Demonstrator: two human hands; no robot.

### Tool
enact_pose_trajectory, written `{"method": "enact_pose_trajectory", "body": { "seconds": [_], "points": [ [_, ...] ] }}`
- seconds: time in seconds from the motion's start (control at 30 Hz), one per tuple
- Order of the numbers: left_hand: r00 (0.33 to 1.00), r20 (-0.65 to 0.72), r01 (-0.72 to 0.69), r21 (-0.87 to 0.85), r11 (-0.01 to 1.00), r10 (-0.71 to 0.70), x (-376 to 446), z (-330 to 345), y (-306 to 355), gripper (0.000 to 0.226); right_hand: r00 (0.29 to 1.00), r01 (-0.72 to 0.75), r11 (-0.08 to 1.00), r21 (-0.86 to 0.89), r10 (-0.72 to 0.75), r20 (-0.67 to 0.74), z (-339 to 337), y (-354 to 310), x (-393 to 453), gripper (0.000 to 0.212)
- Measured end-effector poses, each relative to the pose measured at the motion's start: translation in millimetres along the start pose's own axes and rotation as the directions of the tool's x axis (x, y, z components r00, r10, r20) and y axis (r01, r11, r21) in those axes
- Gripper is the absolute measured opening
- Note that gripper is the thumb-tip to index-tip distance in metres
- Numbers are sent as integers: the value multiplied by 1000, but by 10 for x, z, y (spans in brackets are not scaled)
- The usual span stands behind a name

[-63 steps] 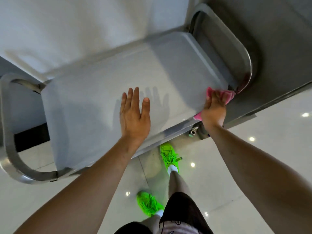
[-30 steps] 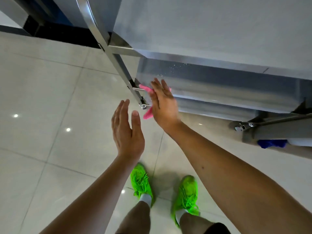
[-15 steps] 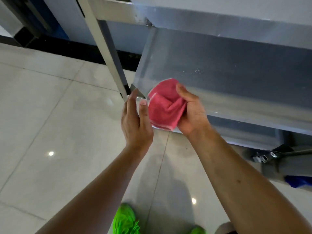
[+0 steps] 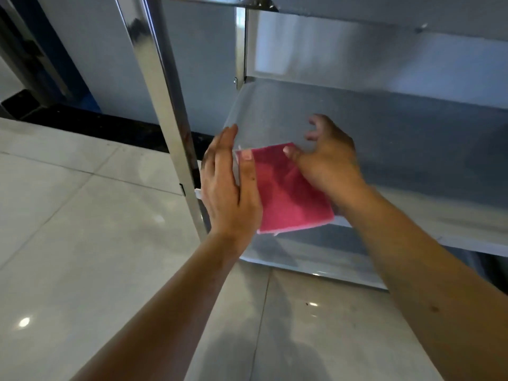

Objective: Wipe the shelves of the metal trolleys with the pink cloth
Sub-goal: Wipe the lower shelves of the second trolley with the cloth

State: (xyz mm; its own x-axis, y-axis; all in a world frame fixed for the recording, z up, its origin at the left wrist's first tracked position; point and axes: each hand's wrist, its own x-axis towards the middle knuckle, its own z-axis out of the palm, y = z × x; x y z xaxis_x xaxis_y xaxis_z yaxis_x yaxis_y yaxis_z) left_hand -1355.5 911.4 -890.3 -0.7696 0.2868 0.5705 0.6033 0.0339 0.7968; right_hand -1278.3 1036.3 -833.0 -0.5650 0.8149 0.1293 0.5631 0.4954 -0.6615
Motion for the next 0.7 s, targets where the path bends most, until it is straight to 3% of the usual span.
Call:
{"method": "enact_pose_trajectory", "body": {
  "seconds": [0.07, 0.13, 0.2, 0.27, 0.37, 0.5, 0.57, 0.7],
  "points": [
    [999, 10, -50, 21, 999, 50, -1, -10, -68, 41, 958, 274, 949, -158, -283, -40, -43, 12, -84, 48],
    [998, -19, -56, -9, 998, 56, 7, -49, -133, 40, 888, 459, 870, -178, -442, 132, -25, -8, -216, 46],
    [991, -77, -118, -67, 991, 113, 1, -95, -193, 39, 835, 492, 843, -217, -386, 393, 72, -51, -364, 61],
    [977, -111, -199, -133, 971, 185, -21, -134, -248, 41, 782, 542, 768, -341, -313, 538, 225, -75, -436, 68],
    [981, -91, -188, -199, 962, 173, -32, -141, -313, 44, 748, 604, 701, -378, -336, 573, 395, -136, -354, 67],
    [987, -77, -158, -214, 964, 145, 2, -128, -323, 46, 708, 631, 678, -377, -305, 637, 507, -250, -43, 84],
    [986, -84, -155, -192, 969, 141, 33, -94, -312, 46, 735, 608, 687, -397, -298, 610, 613, -242, 173, 71],
    [971, -109, -214, -20, 977, 210, 157, -19, -369, 47, 790, 536, 745, -396, -278, 547, 814, -236, 668, 65]
  ]
}}
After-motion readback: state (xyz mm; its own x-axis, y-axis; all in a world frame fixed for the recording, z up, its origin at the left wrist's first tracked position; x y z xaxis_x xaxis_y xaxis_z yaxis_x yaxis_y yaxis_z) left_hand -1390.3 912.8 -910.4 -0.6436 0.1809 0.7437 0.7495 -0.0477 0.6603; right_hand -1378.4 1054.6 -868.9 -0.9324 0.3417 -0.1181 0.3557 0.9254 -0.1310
